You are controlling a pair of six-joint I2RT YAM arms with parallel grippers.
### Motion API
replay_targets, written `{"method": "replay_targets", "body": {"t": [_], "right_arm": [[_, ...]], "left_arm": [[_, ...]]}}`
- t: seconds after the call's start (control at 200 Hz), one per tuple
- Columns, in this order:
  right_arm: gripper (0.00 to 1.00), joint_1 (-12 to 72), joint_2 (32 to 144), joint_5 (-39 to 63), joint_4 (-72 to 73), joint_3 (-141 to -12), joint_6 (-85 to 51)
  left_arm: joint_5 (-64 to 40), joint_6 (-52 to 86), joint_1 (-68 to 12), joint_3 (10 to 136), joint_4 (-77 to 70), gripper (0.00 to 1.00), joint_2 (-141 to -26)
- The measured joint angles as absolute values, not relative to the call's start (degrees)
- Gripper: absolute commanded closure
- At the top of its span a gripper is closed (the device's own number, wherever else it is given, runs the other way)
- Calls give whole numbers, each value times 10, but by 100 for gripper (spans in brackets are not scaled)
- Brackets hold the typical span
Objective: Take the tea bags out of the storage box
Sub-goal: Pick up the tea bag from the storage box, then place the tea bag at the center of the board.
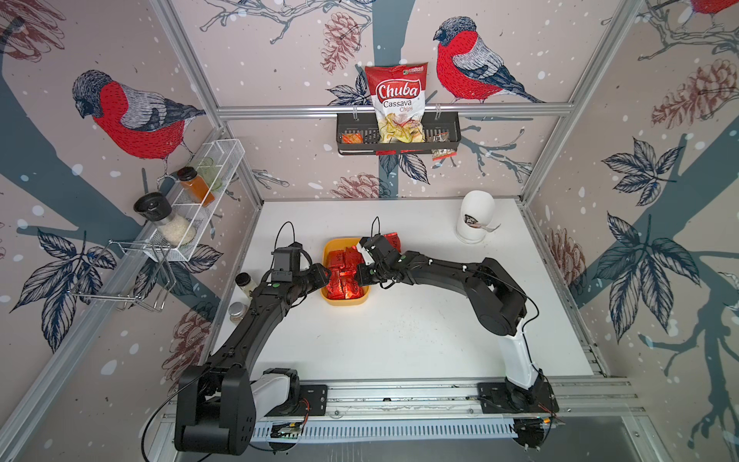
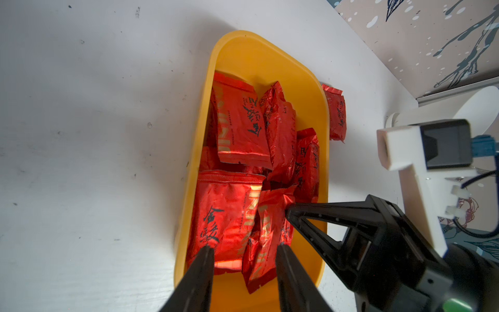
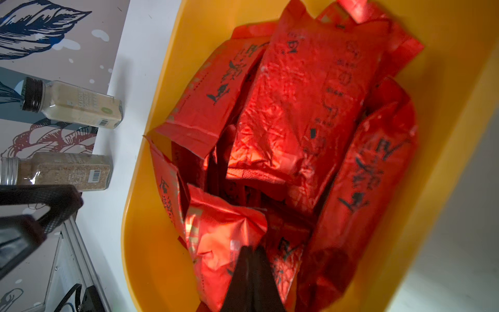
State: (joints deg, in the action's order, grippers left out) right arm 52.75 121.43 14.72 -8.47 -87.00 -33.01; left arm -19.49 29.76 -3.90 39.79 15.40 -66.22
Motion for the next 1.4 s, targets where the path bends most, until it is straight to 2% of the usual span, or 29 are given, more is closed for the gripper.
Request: {"method": "replay_targets", "body": {"t": [0.34,0.55,0.84,1.026,1.401], "right_arm": [[100,506,1176,176,-74,-870,-349],[100,484,1139,195,-73,-863,-351],[100,394,1084,212,-105,-841,-335],[100,321,1091,186,-186,-873,-279],[100,230,1205,109,-289,-985,-206]], "left_arm": [[-230,298,-39,402,150,56,-650],[-271,301,-39,402,125,52,-639],[-323,317,-67,422,90,52,-647],[-324,327,-117,438,78,52,-666],[-313,330,-122,438,78,53,-667]]}}
